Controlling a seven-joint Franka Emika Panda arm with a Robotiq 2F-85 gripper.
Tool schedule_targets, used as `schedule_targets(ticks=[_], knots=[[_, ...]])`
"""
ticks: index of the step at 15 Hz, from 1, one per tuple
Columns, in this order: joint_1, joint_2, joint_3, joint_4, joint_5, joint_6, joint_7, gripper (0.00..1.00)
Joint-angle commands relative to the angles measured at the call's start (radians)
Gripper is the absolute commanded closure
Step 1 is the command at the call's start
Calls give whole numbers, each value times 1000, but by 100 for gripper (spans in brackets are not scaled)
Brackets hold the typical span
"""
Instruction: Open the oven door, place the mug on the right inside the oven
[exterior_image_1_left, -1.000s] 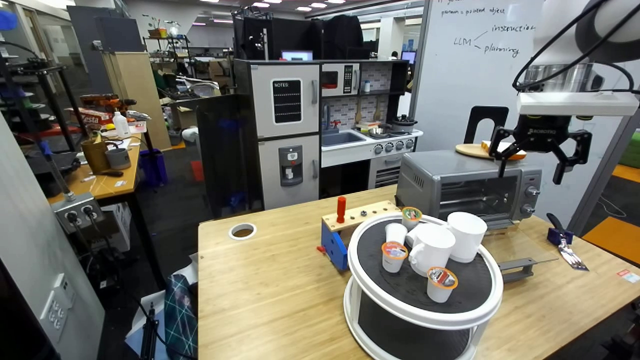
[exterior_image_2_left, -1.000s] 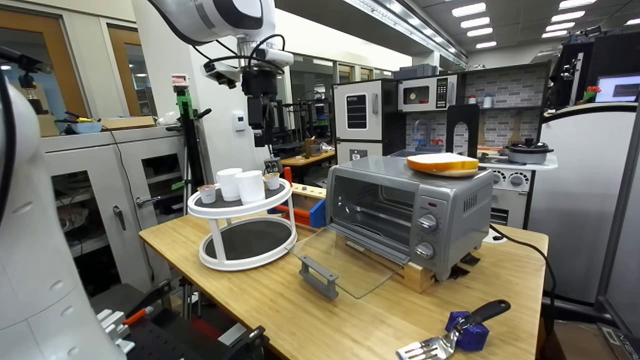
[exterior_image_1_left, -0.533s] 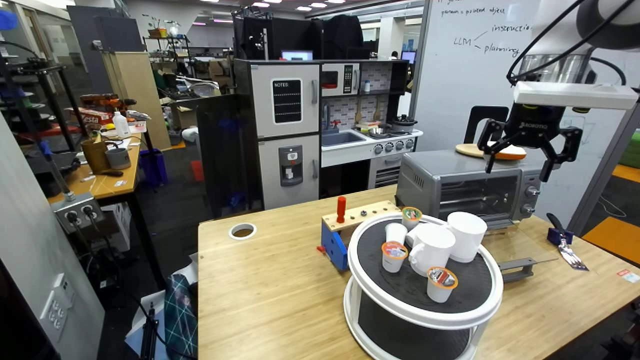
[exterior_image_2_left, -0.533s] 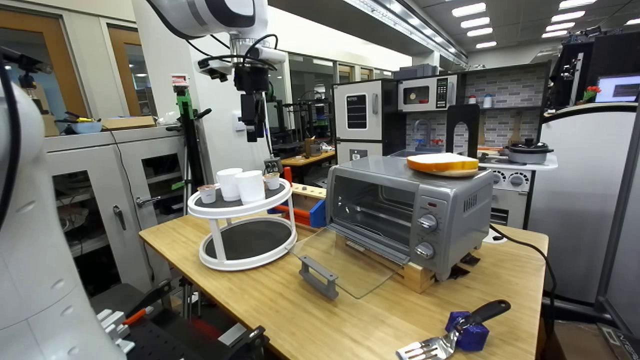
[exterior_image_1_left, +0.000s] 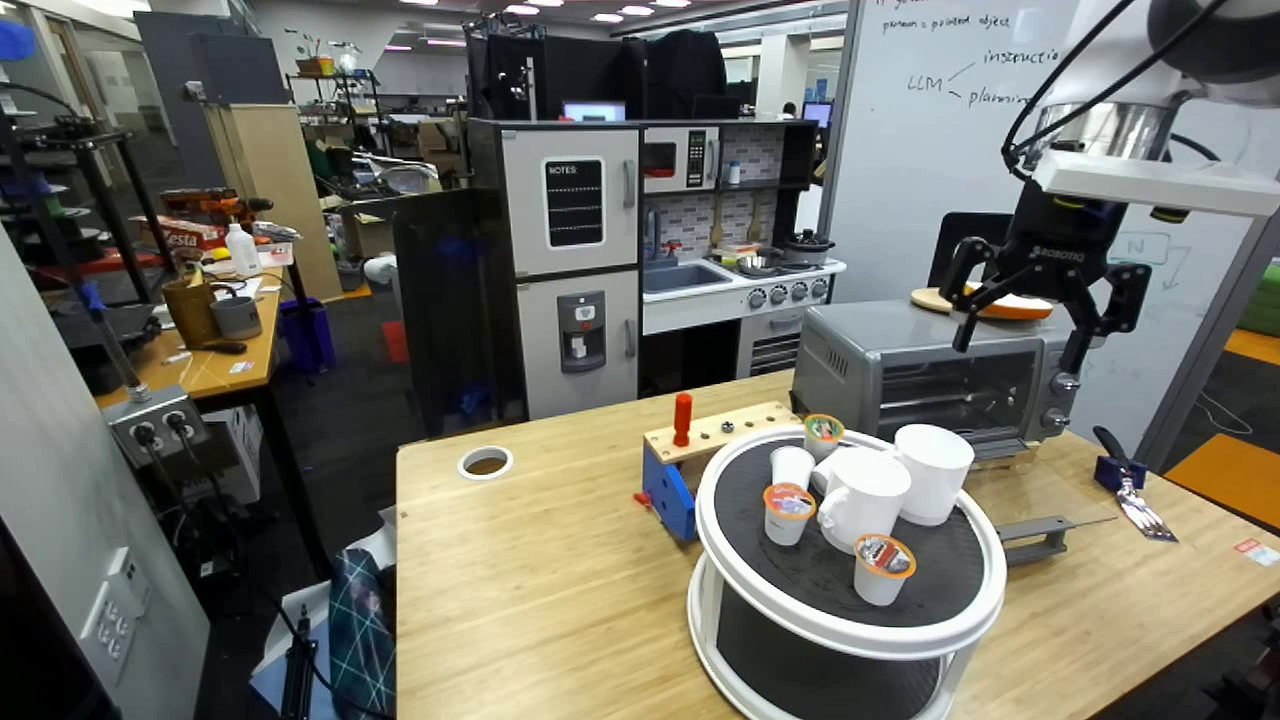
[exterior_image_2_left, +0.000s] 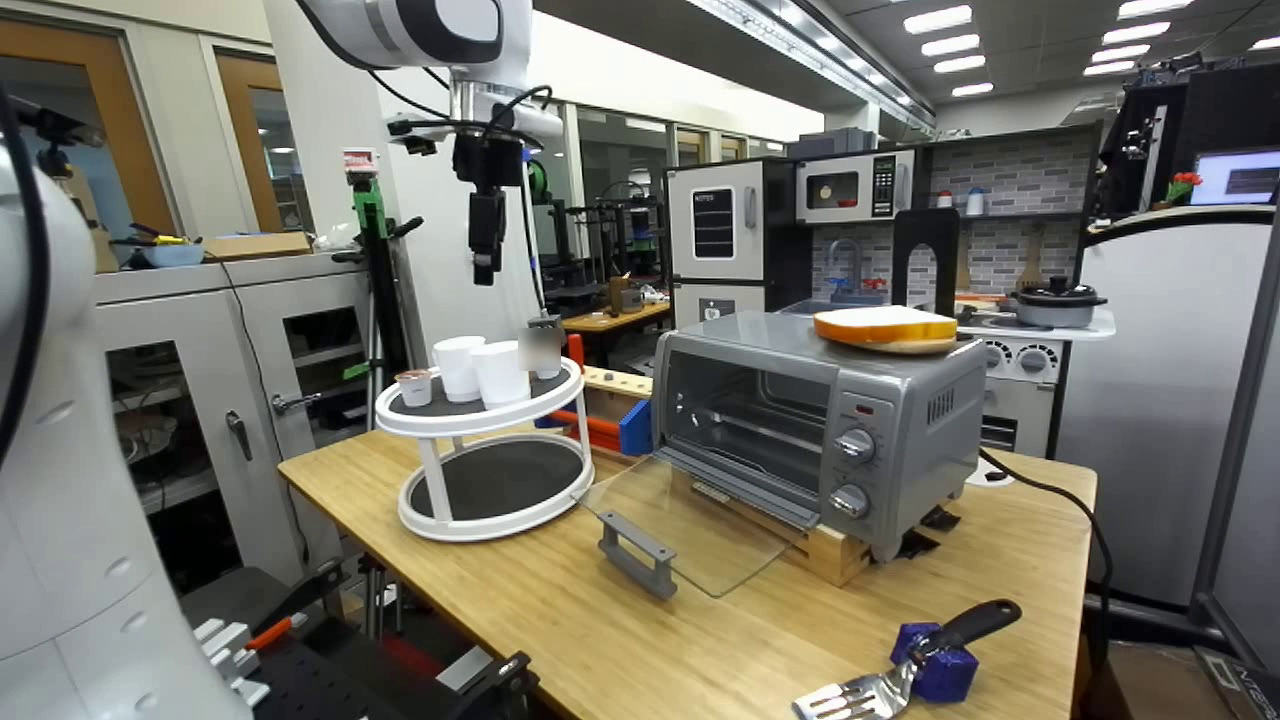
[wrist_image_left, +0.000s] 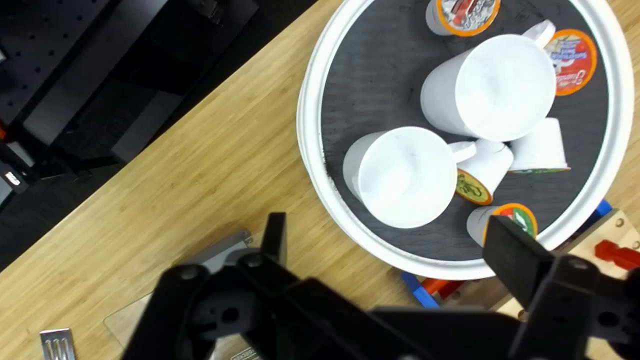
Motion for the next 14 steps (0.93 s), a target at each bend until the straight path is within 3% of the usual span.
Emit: schedule_targets(ticks=[1, 3, 6, 14], knots=[[4, 20, -10, 15, 101, -27, -90, 0], [-5, 38, -8, 15, 124, -45, -88, 0], [-28, 65, 6, 3, 57, -31, 0, 0], [-29, 120, -4, 8, 50, -31, 39, 0]])
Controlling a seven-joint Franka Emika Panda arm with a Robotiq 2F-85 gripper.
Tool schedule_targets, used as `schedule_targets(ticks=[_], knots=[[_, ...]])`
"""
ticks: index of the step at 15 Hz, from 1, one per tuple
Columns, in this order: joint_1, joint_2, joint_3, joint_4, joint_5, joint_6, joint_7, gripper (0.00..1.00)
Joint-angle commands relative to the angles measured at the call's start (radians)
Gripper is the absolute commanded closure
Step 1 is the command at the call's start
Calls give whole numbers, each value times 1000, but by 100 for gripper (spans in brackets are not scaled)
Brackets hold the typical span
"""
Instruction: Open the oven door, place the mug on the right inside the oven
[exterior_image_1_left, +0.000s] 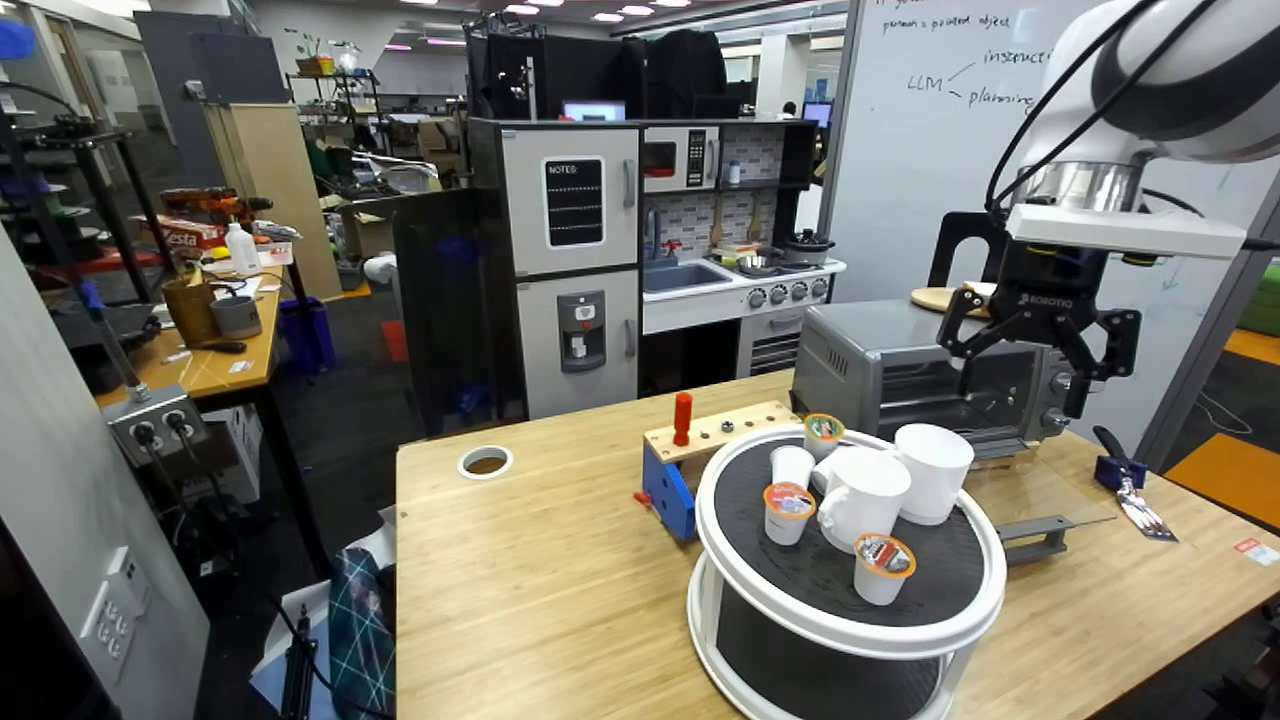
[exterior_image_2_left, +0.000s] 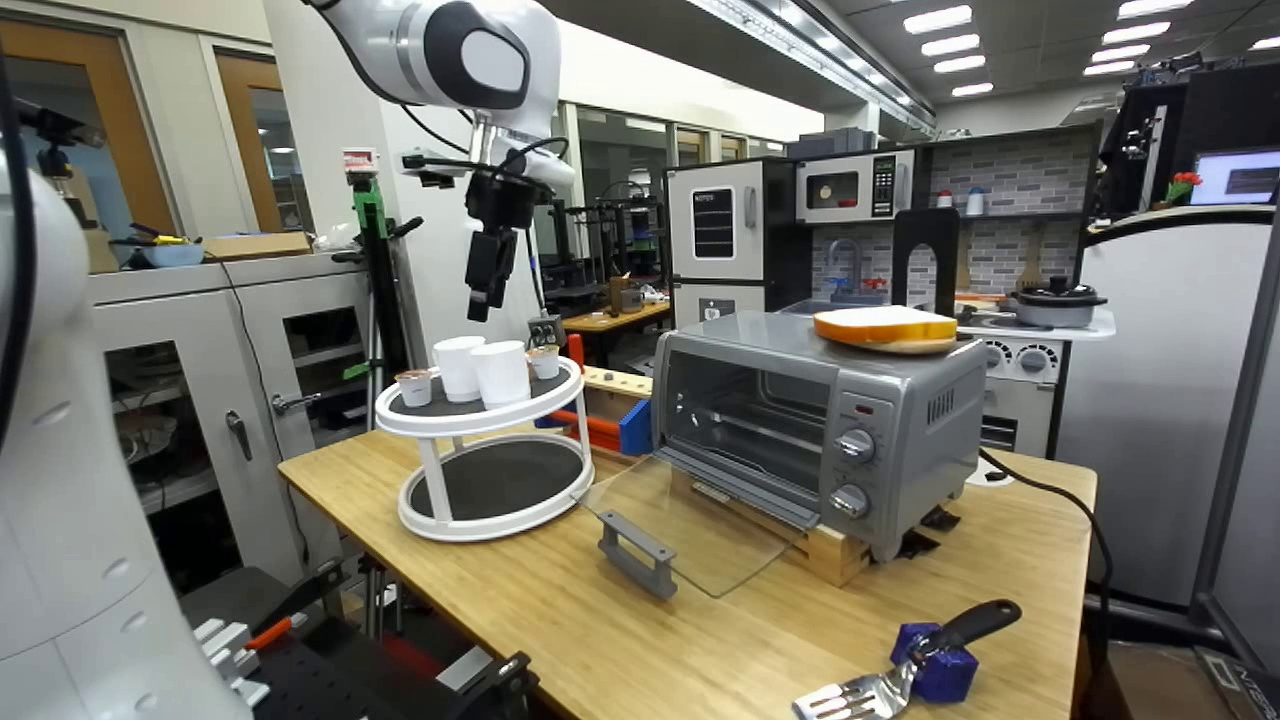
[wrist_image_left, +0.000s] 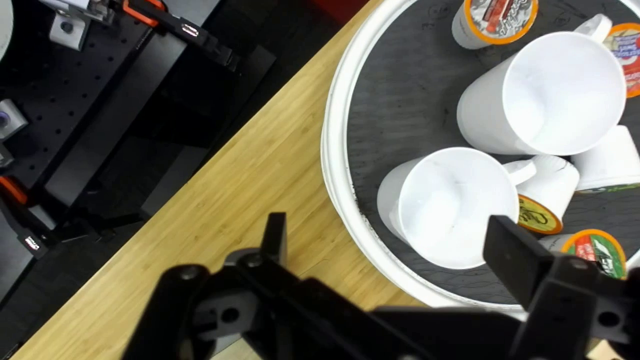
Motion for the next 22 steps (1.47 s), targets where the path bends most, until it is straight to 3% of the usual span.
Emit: schedule_targets(ticks=[1, 22], knots=[[-8, 38, 9, 17, -34, -7, 40, 0], [38, 211, 9, 132, -70, -80, 20, 0]])
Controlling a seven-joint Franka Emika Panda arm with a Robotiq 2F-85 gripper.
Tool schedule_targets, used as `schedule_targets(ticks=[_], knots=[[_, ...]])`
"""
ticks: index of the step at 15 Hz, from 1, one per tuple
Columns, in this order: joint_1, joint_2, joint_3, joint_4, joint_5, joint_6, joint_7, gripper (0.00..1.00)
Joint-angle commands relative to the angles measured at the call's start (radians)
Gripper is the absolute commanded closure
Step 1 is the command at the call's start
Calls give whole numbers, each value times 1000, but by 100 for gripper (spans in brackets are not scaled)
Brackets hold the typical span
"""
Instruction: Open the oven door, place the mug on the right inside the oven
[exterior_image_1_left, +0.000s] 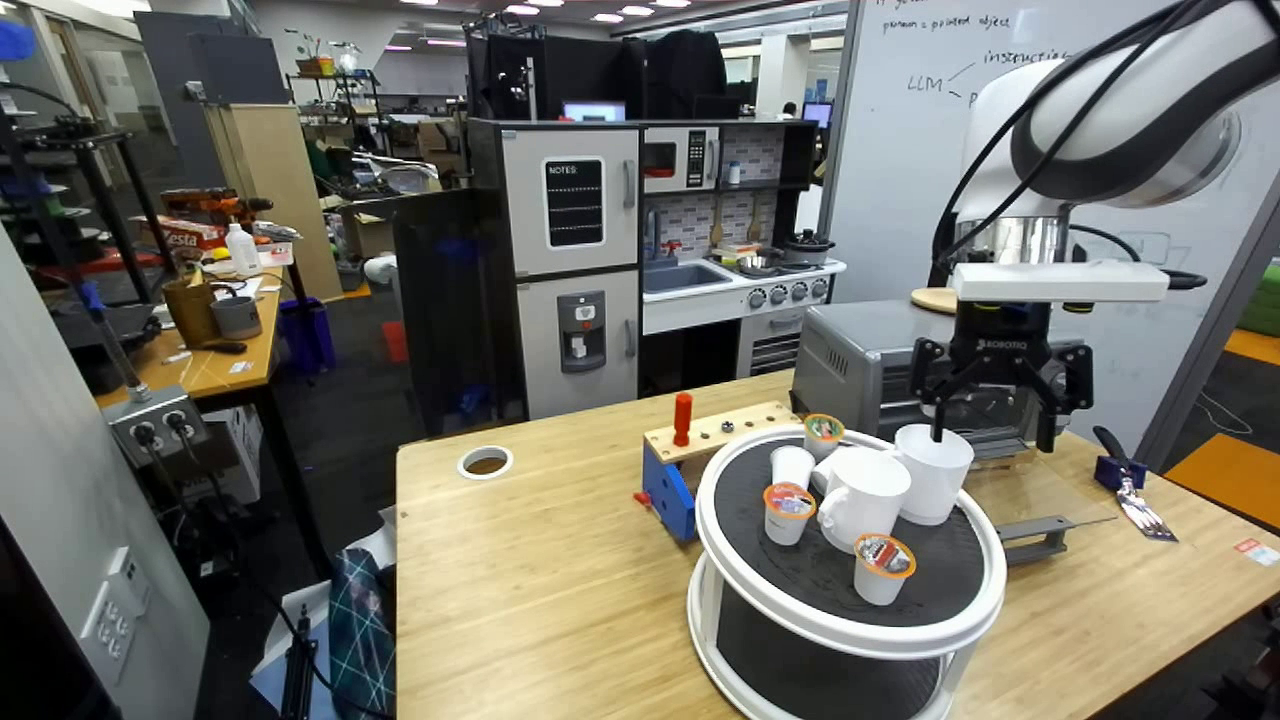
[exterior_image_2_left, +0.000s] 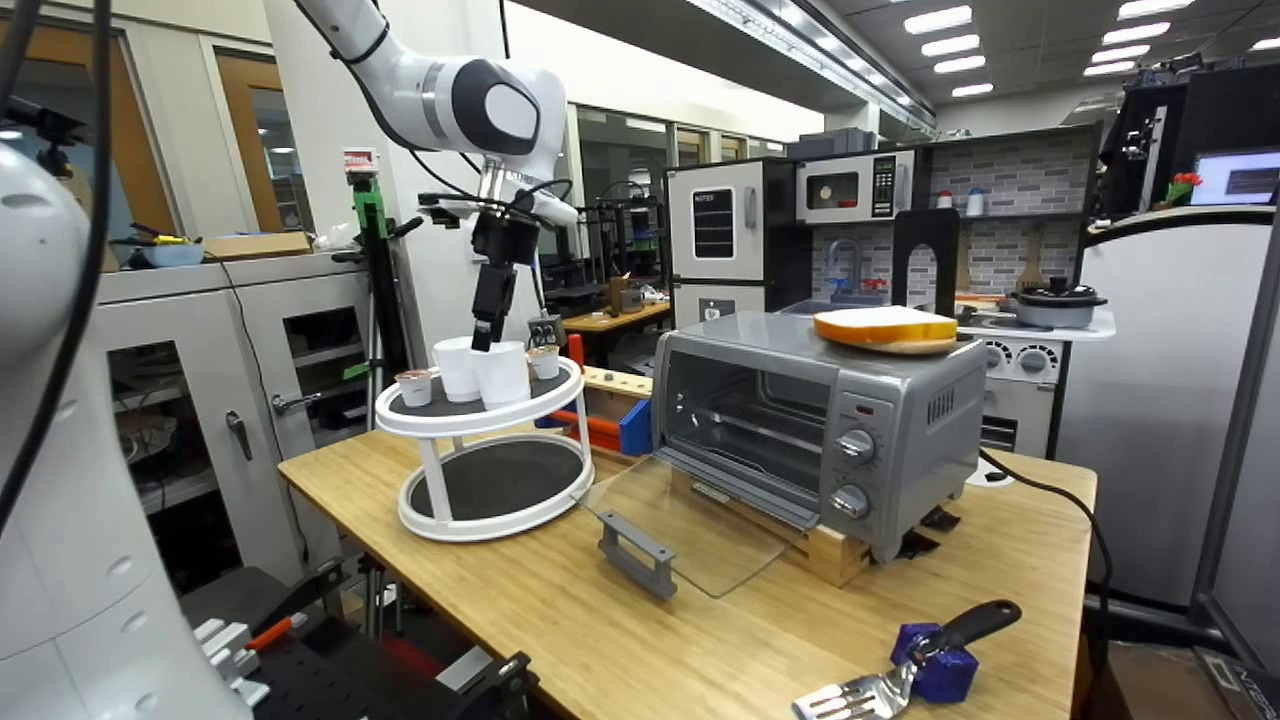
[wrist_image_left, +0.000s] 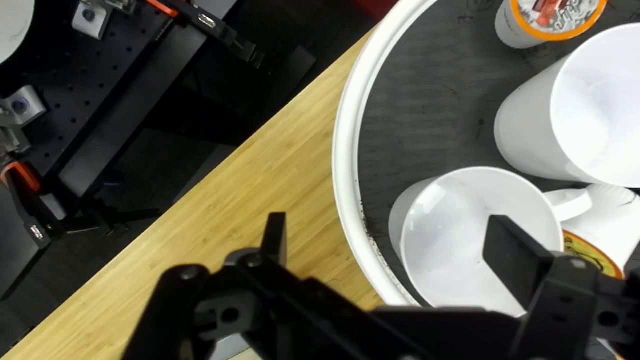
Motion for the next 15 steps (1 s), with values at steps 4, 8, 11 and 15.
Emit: schedule_targets(ticks=[4, 8, 11, 15], knots=[[-1, 86, -15, 69, -9, -86, 19, 0], [1, 115, -26, 89, -12, -90, 38, 0], [1, 130, -33, 106, -16, -87, 48, 0], [0, 144, -43, 121, -32, -84, 62, 7]])
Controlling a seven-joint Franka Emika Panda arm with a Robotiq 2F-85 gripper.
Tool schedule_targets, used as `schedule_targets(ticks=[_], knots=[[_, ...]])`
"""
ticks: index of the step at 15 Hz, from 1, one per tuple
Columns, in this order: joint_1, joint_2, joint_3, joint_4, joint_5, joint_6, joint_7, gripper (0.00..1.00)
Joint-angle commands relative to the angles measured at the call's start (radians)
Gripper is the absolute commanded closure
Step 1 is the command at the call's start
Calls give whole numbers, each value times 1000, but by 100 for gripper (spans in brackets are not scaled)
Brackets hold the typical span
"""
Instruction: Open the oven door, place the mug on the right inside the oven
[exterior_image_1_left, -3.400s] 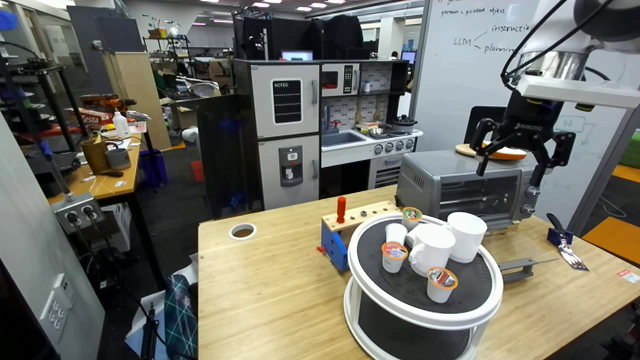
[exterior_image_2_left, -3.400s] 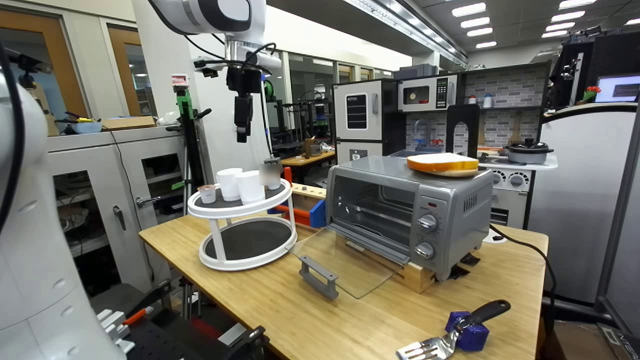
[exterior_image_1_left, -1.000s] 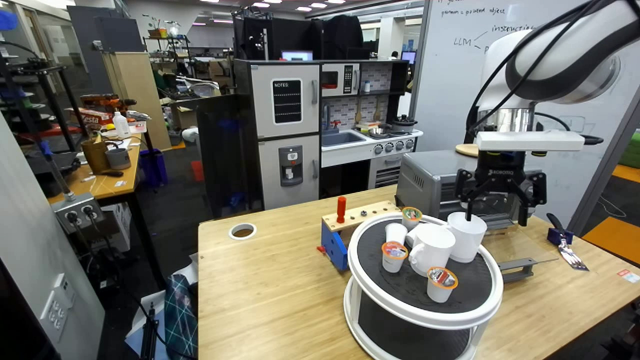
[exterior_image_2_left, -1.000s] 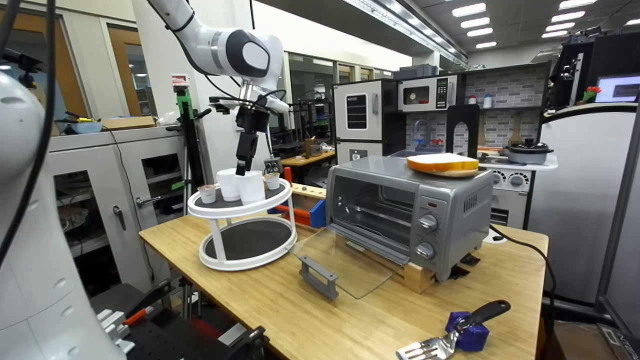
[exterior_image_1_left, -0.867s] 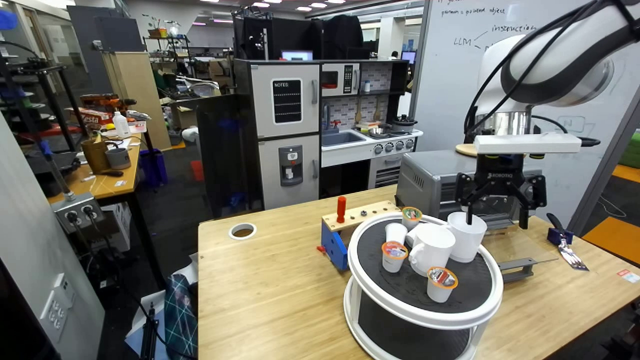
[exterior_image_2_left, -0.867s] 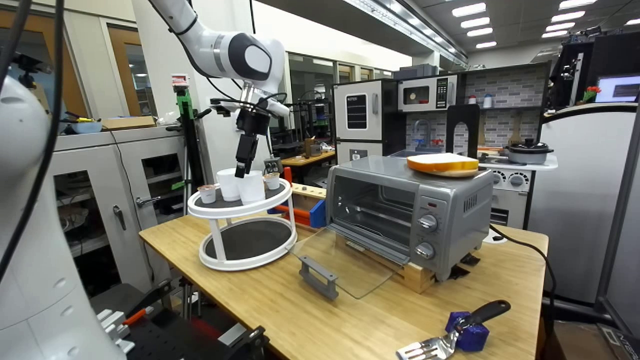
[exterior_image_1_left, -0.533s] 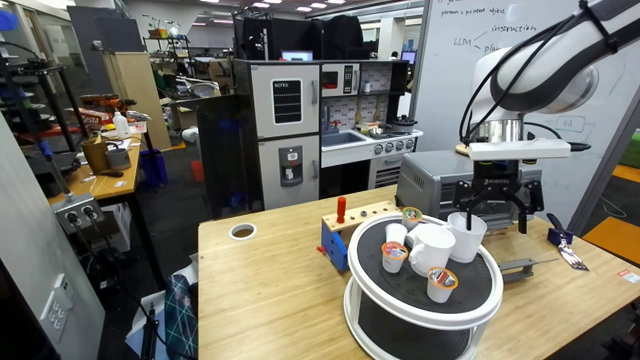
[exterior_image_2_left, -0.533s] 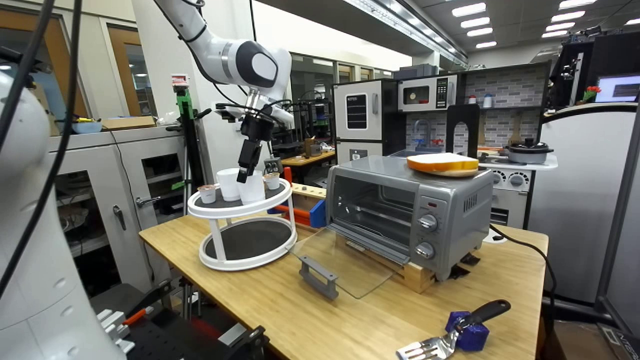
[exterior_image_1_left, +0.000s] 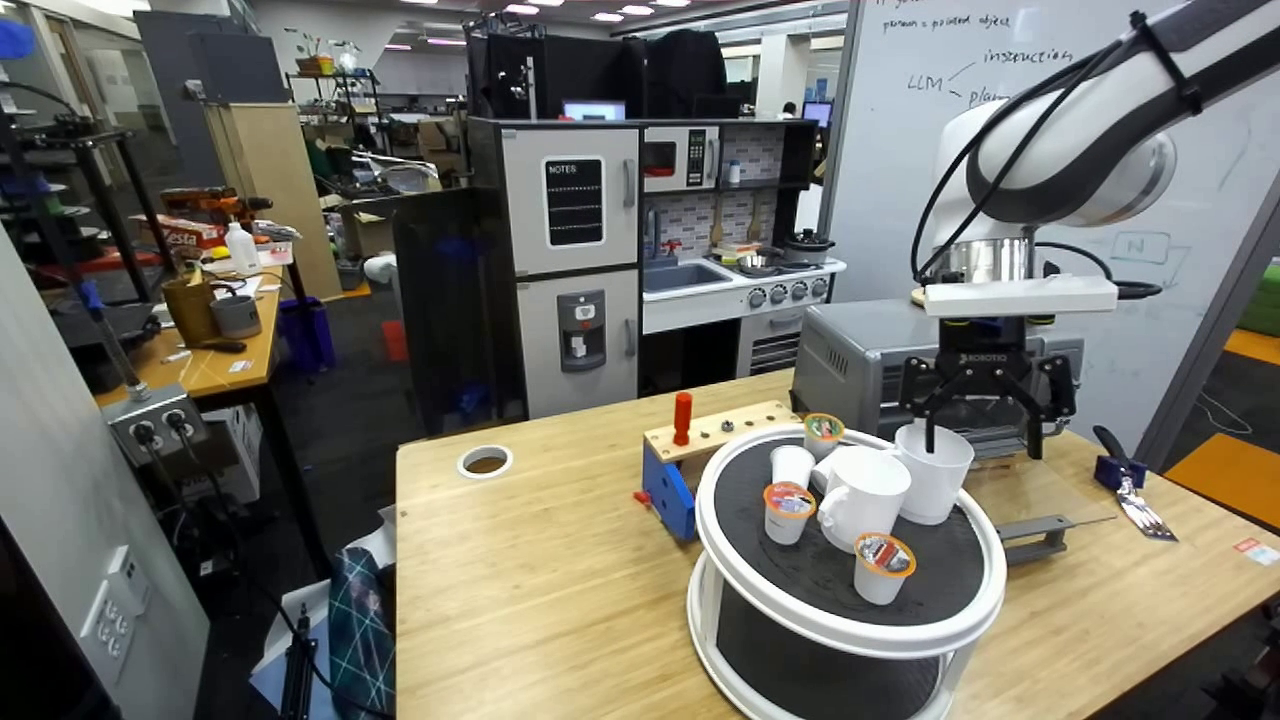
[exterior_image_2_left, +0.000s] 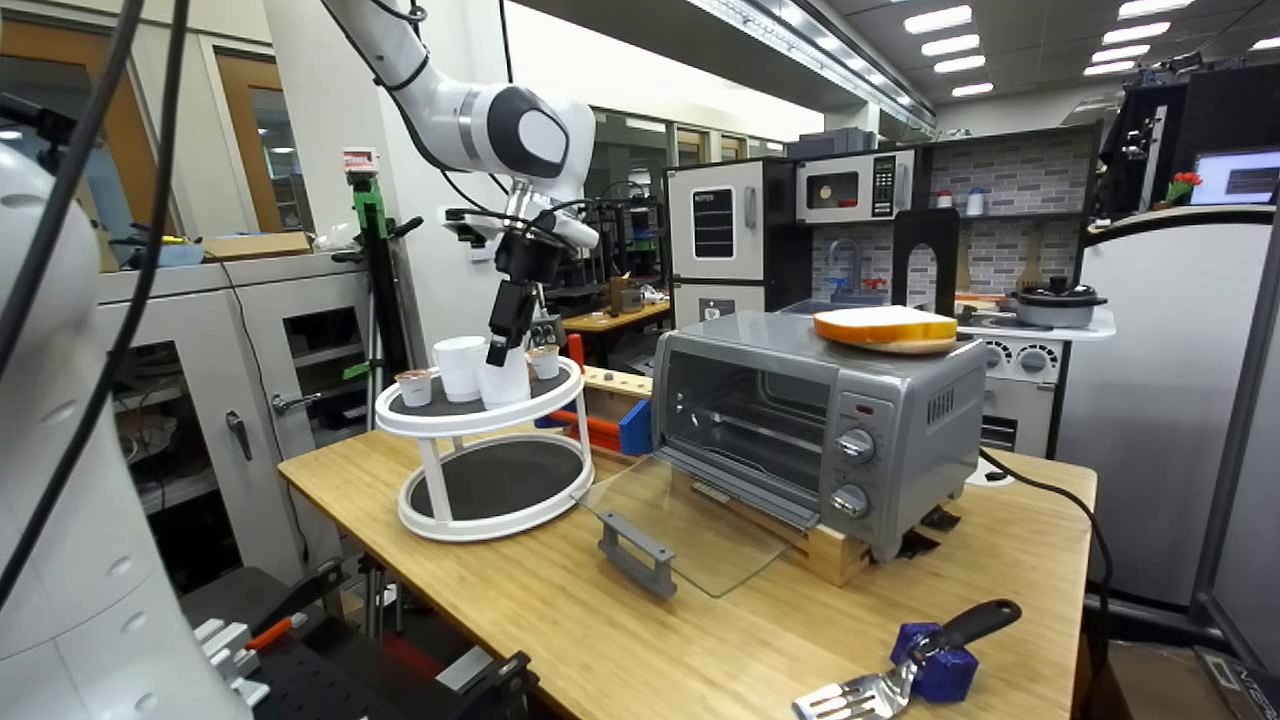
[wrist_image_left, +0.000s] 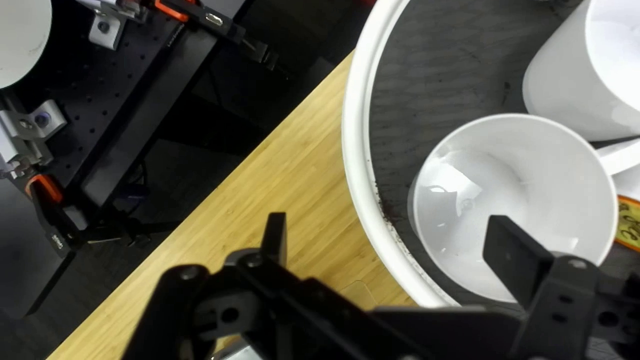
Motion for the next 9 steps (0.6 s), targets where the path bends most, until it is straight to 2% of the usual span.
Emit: schedule_targets(ticks=[1, 9], knots=[[1, 26, -10, 38, -18, -28, 19, 26], [3, 38, -11, 49, -13, -29, 10, 82]])
